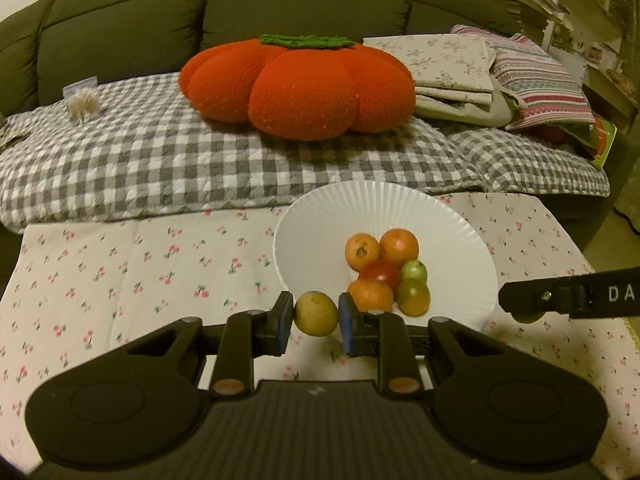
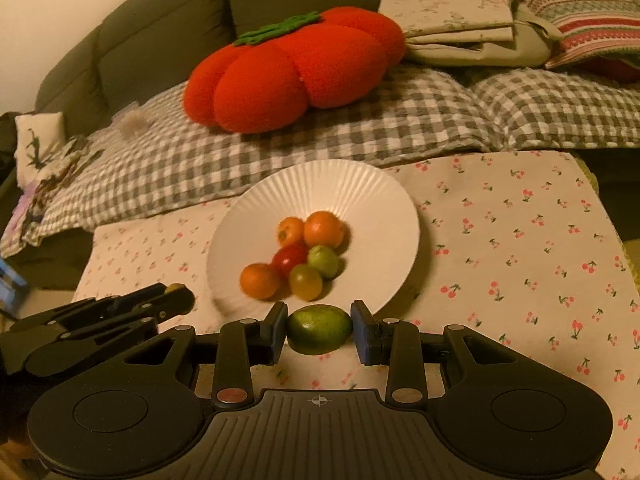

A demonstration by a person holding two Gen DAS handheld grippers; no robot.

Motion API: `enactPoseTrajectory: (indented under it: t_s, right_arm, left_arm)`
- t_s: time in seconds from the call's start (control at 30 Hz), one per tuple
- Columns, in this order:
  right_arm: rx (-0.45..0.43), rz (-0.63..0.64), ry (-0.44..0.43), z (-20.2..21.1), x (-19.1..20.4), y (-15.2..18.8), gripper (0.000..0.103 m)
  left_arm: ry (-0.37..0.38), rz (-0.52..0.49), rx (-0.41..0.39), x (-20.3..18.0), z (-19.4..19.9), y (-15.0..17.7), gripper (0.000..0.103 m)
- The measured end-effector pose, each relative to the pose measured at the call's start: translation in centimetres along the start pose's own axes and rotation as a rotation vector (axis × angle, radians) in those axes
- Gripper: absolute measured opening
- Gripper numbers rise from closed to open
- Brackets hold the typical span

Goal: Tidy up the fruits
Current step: 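Carry the yellow fruit and green lime over the white plate, then open both grippers to release the fruits onto the plate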

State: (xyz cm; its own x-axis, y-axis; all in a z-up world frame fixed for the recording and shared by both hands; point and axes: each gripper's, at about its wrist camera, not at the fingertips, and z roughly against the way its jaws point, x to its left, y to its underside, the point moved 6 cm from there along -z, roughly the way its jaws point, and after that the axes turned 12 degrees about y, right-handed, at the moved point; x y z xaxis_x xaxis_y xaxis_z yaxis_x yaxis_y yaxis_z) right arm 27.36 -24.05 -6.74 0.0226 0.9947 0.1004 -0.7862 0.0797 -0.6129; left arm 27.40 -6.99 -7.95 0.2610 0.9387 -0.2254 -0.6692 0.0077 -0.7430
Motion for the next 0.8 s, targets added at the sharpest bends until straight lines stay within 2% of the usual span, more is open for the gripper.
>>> enactPoseTrajectory:
  t_s: [0.17,0.43,0.67,0.8]
  right_arm:
    - [0.001,-0.011,0.029,-1.7,-0.5,-0.3,0.033]
    - [-0.014,0.055,0.057,-3.7,0.5,0.0,0.033]
    - [-0.019,0.075,0.058,-5.1,0.7,0.1,0.033]
    - [-0.023,0.052,0.048,-5.6,0.4,-0.1,0.034]
  left_arm:
    - [0.014,-0.003,-0.013,0.7,-1.8,-0.2,0.023]
    - [0.046,-0.014,-0.046,0.8,-4.1,-1.3,0.023]
    - [0.047,-0.033,-0.027,0.7,-6.1,-0.7,0.023]
    - [0.051,-0.021,-0.031,1.0,-6.3,-0.7,0.030]
